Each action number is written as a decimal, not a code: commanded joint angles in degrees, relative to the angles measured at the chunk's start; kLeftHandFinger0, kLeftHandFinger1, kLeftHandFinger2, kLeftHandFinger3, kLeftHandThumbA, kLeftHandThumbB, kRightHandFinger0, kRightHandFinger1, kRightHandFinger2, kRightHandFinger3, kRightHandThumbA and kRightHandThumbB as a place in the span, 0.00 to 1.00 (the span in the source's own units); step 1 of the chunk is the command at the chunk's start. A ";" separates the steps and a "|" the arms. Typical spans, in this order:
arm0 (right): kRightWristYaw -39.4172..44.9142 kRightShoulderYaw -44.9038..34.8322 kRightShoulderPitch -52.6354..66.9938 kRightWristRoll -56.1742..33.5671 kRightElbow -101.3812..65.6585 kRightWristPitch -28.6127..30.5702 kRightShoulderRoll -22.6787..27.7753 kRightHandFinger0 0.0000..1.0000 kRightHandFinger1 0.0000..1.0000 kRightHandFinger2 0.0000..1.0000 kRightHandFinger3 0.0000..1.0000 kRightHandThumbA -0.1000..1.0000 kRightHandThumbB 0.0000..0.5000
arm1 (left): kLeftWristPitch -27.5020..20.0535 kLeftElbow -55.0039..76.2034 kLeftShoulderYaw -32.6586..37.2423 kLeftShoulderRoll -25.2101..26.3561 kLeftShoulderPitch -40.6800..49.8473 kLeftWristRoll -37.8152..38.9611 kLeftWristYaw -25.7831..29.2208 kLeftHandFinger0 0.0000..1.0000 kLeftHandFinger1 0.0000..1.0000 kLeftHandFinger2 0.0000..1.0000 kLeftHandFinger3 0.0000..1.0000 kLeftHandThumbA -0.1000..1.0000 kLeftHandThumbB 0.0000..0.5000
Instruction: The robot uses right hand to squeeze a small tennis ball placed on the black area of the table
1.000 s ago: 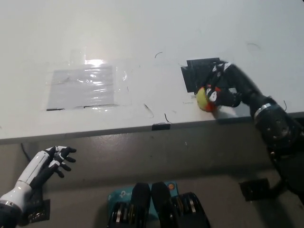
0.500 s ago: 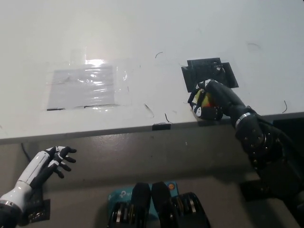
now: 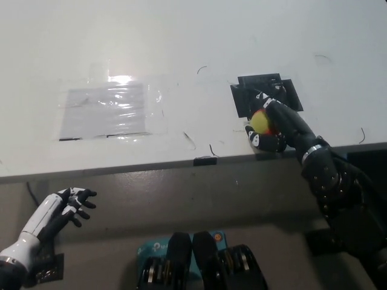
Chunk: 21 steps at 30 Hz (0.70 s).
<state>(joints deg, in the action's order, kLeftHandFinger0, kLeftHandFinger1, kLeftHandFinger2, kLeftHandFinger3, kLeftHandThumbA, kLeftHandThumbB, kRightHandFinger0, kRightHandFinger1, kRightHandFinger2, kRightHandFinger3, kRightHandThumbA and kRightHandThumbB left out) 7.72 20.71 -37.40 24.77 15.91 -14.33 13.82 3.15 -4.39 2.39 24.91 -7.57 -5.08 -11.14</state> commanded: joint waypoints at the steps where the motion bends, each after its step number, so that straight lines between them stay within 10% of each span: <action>1: 1.65 -1.13 -2.46 -0.08 -3.98 0.22 0.27 1.00 1.00 1.00 1.00 0.52 0.88 | -1.31 1.33 -1.11 0.34 -0.20 0.52 -0.19 0.47 0.50 0.59 0.67 0.90 0.01; 12: 3.12 -1.27 -2.05 0.62 -6.73 -0.05 0.39 1.00 1.00 1.00 1.00 0.55 0.90 | -1.08 1.74 -1.21 0.52 0.07 0.60 -0.40 0.47 0.50 0.59 0.67 0.91 0.03; 21: 2.11 4.55 -6.44 10.64 0.19 -1.70 3.11 1.00 1.00 1.00 1.00 0.85 1.00 | -1.02 2.42 -0.74 0.62 0.71 -0.59 -0.18 0.46 0.50 0.58 0.67 0.93 0.03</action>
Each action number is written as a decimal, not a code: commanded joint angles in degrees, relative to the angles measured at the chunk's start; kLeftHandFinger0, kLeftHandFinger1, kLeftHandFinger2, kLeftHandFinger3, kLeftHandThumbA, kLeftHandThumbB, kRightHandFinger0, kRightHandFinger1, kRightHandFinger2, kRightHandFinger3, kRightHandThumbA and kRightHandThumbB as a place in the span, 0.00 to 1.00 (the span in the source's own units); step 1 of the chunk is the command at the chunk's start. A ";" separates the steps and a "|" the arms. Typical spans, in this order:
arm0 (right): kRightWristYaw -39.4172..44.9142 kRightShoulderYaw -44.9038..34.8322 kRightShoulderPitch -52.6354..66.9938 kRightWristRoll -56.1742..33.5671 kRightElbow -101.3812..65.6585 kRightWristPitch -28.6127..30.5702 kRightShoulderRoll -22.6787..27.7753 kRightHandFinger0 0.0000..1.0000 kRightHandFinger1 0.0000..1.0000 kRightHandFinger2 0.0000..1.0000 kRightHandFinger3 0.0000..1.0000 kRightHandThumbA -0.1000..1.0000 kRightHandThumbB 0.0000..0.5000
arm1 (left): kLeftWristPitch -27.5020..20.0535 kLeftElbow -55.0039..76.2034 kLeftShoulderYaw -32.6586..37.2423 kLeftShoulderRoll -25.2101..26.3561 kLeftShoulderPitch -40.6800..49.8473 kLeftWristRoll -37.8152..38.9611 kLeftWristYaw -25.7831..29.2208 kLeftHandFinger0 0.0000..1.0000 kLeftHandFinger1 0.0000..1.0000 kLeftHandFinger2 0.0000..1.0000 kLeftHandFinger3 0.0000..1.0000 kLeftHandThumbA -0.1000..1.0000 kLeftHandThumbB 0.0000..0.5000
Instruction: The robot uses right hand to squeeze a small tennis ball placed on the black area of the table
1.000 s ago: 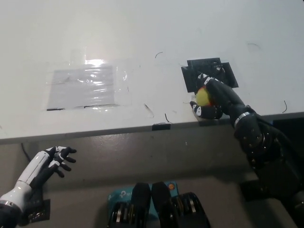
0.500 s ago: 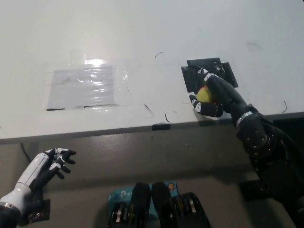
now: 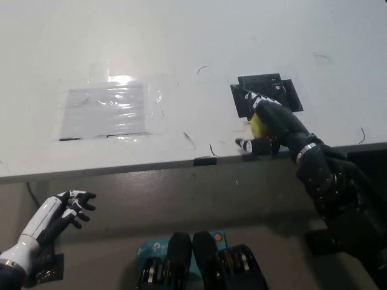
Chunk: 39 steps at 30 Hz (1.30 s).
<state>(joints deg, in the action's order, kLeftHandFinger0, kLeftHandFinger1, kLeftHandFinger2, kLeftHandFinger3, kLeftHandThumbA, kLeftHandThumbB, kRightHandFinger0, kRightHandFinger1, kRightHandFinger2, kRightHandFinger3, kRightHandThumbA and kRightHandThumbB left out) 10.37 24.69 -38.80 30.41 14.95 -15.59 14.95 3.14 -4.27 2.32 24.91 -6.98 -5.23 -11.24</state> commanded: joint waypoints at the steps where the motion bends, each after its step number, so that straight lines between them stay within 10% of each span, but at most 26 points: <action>1: -0.66 0.46 -5.77 4.99 1.94 0.19 2.07 1.00 1.00 1.00 1.00 0.85 1.00 | -0.72 2.60 -0.87 0.55 0.30 -0.19 -0.07 0.47 0.51 0.58 0.67 0.92 0.01; 25: -1.61 2.39 -8.12 5.53 19.82 7.24 -1.24 1.00 1.00 1.00 1.00 0.61 0.97 | -1.88 1.48 -1.30 0.03 -1.98 1.08 -0.46 0.45 0.50 0.56 0.65 0.96 0.13; 31: 2.18 0.28 -6.82 1.90 20.46 5.79 -1.49 1.00 1.00 1.00 1.00 0.54 0.86 | -1.62 1.46 -1.58 0.29 -2.78 0.93 -0.53 0.44 0.50 0.56 0.65 0.98 0.09; 34: 7.92 2.62 -7.40 2.35 21.77 5.90 0.16 1.00 1.00 1.00 1.00 0.68 0.71 | -2.04 0.75 -1.60 0.09 -3.49 0.69 -0.52 0.44 0.49 0.57 0.67 1.00 0.08; 35: 8.54 4.33 -6.92 3.71 22.41 8.03 1.24 0.75 1.00 1.00 1.00 0.75 0.52 | -1.93 0.92 -1.62 0.10 -3.46 0.54 -0.50 0.44 0.49 0.57 0.67 1.00 0.09; 37: 9.79 6.52 -6.91 5.94 21.47 6.90 2.30 0.14 0.45 1.00 1.00 0.83 0.09 | -1.74 0.81 -1.75 0.05 -3.72 0.49 -0.41 0.44 0.49 0.57 0.68 0.99 0.09; 39: 7.95 7.84 -5.96 7.30 19.67 7.61 3.71 0.18 0.40 0.95 1.00 0.68 0.00 | -1.26 0.84 -2.11 -0.08 -3.92 0.85 -0.43 0.45 0.50 0.59 0.69 0.98 0.04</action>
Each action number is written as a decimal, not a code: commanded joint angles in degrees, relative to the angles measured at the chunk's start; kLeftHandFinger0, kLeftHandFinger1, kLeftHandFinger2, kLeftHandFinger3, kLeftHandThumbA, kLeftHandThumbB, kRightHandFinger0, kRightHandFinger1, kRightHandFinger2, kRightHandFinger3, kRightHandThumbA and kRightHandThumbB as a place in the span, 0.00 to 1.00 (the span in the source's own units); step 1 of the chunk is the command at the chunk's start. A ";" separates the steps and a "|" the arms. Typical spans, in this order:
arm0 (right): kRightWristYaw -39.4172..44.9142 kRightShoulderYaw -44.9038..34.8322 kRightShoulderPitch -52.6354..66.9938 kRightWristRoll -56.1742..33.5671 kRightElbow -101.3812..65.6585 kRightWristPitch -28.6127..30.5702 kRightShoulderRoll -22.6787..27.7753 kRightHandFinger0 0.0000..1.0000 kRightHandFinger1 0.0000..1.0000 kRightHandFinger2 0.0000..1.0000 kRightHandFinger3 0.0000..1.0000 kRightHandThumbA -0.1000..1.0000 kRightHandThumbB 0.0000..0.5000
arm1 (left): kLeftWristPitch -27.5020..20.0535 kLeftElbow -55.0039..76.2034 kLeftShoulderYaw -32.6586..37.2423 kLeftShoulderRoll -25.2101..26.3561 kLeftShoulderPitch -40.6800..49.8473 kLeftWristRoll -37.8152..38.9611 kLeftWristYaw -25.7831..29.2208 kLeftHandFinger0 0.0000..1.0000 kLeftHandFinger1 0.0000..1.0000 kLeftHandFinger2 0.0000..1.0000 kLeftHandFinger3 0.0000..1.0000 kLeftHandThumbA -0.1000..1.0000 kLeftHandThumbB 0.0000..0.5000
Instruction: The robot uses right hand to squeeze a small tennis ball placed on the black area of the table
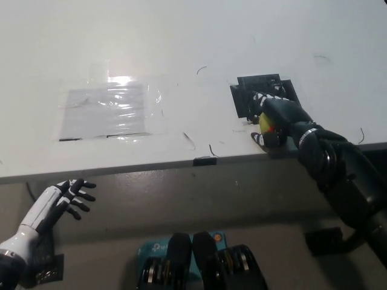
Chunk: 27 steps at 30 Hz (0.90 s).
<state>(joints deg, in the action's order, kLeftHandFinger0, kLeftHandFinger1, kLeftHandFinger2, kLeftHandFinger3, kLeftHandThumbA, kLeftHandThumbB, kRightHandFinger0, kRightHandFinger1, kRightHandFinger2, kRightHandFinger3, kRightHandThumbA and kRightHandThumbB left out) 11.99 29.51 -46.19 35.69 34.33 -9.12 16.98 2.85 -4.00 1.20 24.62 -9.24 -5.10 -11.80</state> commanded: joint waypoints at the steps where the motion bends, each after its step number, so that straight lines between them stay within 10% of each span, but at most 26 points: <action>1: 5.30 3.53 1.30 2.51 0.53 1.74 1.96 0.10 0.29 0.73 1.00 0.58 0.00 | -1.17 0.40 -1.15 0.26 -1.76 0.81 0.12 0.46 0.50 0.59 0.69 0.98 0.06; 4: -1.60 6.19 1.49 6.93 1.56 5.15 3.48 0.00 0.18 0.41 1.00 0.10 0.00 | -2.11 0.09 -1.34 0.15 -1.83 0.60 0.15 0.45 0.50 0.58 0.67 1.00 0.12; 6: -4.27 6.19 1.71 7.32 2.04 6.57 3.94 0.00 0.20 0.35 0.96 0.00 0.00 | -2.47 -0.17 -1.32 0.04 -1.86 0.30 0.24 0.44 0.49 0.57 0.67 1.00 0.10; 7: -4.39 6.46 1.69 7.66 2.01 6.69 4.19 0.04 0.28 0.39 0.87 0.00 0.00 | -2.73 -0.07 -1.20 0.09 -1.80 -0.05 0.28 0.43 0.48 0.57 0.67 1.00 0.10; 8: -7.86 7.20 2.05 9.46 2.41 8.05 4.59 0.00 0.22 0.32 0.45 0.00 0.00 | -1.62 0.30 -1.20 0.04 -1.66 -0.29 0.33 0.43 0.49 0.57 0.68 0.99 0.09; 12: -14.49 6.14 3.76 9.72 2.88 10.03 3.91 0.00 0.28 0.43 0.32 0.00 0.05 | -2.03 0.00 -1.28 0.02 -1.23 -0.47 0.40 0.44 0.49 0.58 0.68 0.99 0.11; 15: -28.85 3.46 6.00 8.32 7.42 18.49 2.64 0.00 0.20 0.40 0.02 0.00 0.09 | -2.77 -1.18 -1.67 -0.31 -1.56 0.76 0.03 0.48 0.51 0.58 0.67 1.00 0.14; 18: -34.05 1.17 6.94 6.34 9.34 22.89 1.88 0.00 0.23 0.45 0.00 0.00 0.38 | -3.40 -1.40 -1.59 -0.21 -1.76 0.53 -0.04 0.47 0.52 0.60 0.68 1.00 0.16; 23: -35.29 -14.37 10.22 -9.46 8.19 29.44 -5.17 0.01 0.20 0.46 0.09 0.00 0.56 | -2.20 -0.25 -1.46 0.01 -1.19 -0.29 0.14 0.45 0.49 0.57 0.66 1.00 0.12; 27: -27.55 -31.59 10.99 -33.05 0.30 25.96 -14.35 0.00 0.00 0.23 0.08 0.00 0.39 | -2.66 -0.96 -1.64 -0.22 -1.50 0.29 0.07 0.43 0.47 0.55 0.64 0.98 0.09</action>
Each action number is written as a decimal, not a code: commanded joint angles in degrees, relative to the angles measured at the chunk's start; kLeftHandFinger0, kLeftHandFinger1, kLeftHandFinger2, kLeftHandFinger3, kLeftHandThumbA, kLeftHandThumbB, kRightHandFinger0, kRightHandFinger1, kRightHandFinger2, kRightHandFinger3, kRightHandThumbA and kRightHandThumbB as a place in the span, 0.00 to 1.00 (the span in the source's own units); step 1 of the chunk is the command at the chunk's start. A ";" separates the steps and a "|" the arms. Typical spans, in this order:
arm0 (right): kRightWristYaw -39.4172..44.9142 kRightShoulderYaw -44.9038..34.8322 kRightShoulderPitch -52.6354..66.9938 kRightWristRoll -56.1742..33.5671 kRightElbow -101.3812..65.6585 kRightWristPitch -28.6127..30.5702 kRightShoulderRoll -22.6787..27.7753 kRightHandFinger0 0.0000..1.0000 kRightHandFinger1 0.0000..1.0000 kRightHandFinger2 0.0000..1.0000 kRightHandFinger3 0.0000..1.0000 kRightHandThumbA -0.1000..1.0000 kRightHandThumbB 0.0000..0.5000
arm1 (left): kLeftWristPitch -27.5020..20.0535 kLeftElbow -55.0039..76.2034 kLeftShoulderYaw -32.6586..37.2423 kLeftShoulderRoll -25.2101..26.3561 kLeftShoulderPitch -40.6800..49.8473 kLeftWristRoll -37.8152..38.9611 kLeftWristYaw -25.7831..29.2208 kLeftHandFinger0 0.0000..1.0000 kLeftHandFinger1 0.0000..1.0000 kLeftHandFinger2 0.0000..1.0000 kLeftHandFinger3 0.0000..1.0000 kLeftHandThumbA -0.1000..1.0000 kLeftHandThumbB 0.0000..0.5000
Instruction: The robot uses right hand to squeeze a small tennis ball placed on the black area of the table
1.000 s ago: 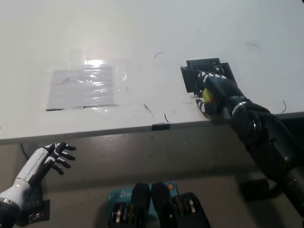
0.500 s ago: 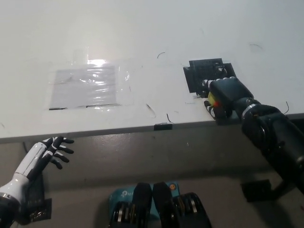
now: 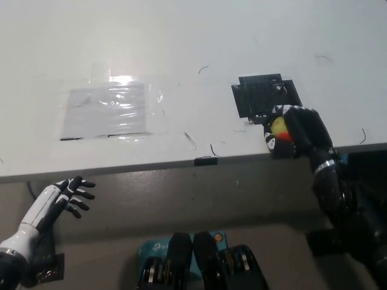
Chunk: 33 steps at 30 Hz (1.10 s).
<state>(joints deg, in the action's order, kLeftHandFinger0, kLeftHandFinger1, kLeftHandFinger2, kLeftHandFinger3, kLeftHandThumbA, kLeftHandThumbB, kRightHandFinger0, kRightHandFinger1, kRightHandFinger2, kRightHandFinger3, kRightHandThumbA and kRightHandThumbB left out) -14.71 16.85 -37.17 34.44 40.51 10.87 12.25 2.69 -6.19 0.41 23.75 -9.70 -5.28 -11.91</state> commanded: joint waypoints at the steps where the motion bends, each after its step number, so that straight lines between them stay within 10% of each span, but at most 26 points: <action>1: 0.04 -20.44 2.45 -33.41 -7.42 4.21 -10.80 0.00 0.00 0.18 0.11 0.00 0.39 | -2.43 1.50 -0.97 0.75 -0.49 0.58 0.14 0.43 0.47 0.55 0.64 0.98 0.09; 7: 1.90 -33.12 -0.49 -58.81 -26.88 -11.37 -18.94 0.00 0.00 0.29 0.45 0.00 0.00 | -3.92 0.21 -1.05 0.81 -0.53 0.47 0.31 0.45 0.49 0.56 0.65 1.00 0.16; 20: 2.94 -40.23 -4.86 -73.77 -35.20 -20.60 -19.80 0.00 0.00 0.31 0.56 0.00 0.00 | -2.92 0.95 -1.43 0.59 -0.96 0.69 0.06 0.44 0.48 0.55 0.63 1.00 0.21; 24: -0.67 -42.36 -6.13 -80.51 -39.45 -22.51 -21.13 0.00 0.00 0.29 0.54 0.00 0.00 | -2.41 1.36 -1.22 0.75 -1.00 0.02 0.21 0.44 0.48 0.56 0.66 1.00 0.08; 33: -4.52 -44.03 -5.95 -87.86 -45.85 -25.80 -22.05 0.00 0.00 0.29 0.48 0.00 0.18 | -2.97 0.57 -1.67 0.66 -1.90 0.76 0.23 0.42 0.48 0.55 0.64 0.99 0.11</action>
<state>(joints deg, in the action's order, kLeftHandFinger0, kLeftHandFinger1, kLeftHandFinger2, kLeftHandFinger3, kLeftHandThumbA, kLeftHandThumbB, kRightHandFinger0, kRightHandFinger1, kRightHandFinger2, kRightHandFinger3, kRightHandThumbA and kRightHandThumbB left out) -13.35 -11.95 -33.59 -3.49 22.59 -1.26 -3.88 2.92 -7.85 0.41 22.54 -9.15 -5.27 -11.92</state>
